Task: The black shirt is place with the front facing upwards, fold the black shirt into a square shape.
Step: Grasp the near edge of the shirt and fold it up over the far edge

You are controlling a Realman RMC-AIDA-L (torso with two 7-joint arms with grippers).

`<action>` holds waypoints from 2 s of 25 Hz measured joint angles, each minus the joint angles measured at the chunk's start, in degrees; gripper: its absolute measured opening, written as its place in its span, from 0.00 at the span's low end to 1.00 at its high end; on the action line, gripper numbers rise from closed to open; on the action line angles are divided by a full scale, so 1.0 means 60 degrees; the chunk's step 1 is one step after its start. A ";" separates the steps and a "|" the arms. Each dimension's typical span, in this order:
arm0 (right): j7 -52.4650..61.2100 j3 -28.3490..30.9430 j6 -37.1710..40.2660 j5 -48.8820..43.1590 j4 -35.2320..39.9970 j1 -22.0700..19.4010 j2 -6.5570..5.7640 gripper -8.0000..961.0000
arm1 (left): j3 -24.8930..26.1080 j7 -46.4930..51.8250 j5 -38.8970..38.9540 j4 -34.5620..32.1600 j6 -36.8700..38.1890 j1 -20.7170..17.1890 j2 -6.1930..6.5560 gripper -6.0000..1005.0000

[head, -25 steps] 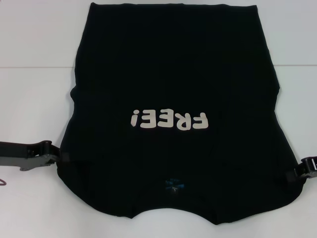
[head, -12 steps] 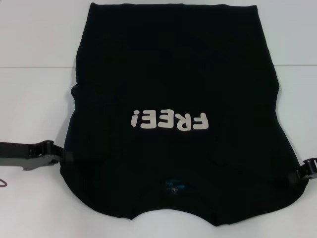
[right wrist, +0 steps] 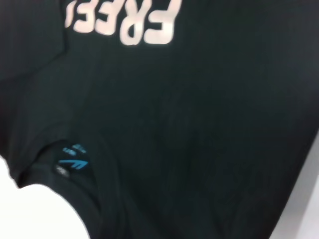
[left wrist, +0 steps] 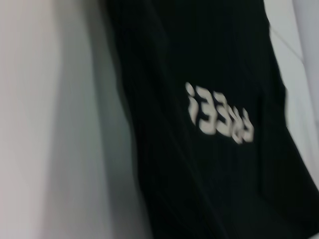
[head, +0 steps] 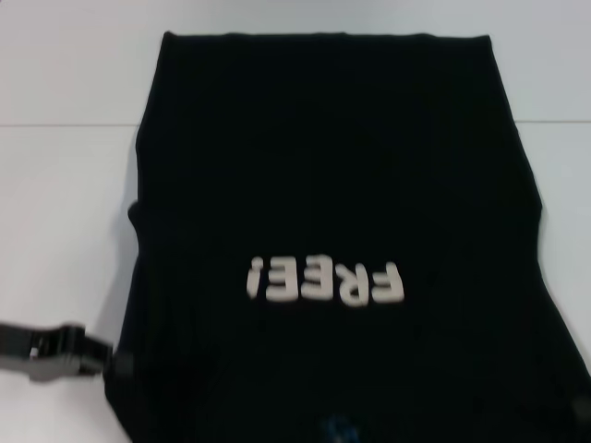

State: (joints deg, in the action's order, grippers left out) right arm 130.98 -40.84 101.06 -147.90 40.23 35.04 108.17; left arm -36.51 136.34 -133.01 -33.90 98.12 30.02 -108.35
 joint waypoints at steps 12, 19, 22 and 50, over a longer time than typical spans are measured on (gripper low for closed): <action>-0.0760 0.0057 0.1391 -0.0022 -0.0176 -0.0947 0.0080 0.04 | -0.0053 -0.0245 -0.1096 0.0391 0.2482 -0.0229 0.0050 0.04; -0.1138 0.1776 0.1078 0.0414 -0.0746 -0.0705 0.0093 0.04 | 0.1665 -0.0279 -0.0624 0.0508 0.1578 0.0423 0.0025 0.04; -0.1118 0.2607 0.0786 0.1086 -0.0880 -0.0698 0.0019 0.04 | 0.2437 -0.0249 -0.0471 0.0513 0.1101 0.0624 0.0024 0.04; -0.5776 0.4671 -0.6341 0.8025 -0.3582 -0.0163 0.1844 0.05 | 0.3760 -0.4111 0.4728 0.1406 -0.5599 0.0943 -0.1699 0.04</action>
State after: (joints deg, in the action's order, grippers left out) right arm 96.33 -12.81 63.02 -99.74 18.74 34.06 119.24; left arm -13.95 111.67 -104.65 -25.46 64.53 35.68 -118.55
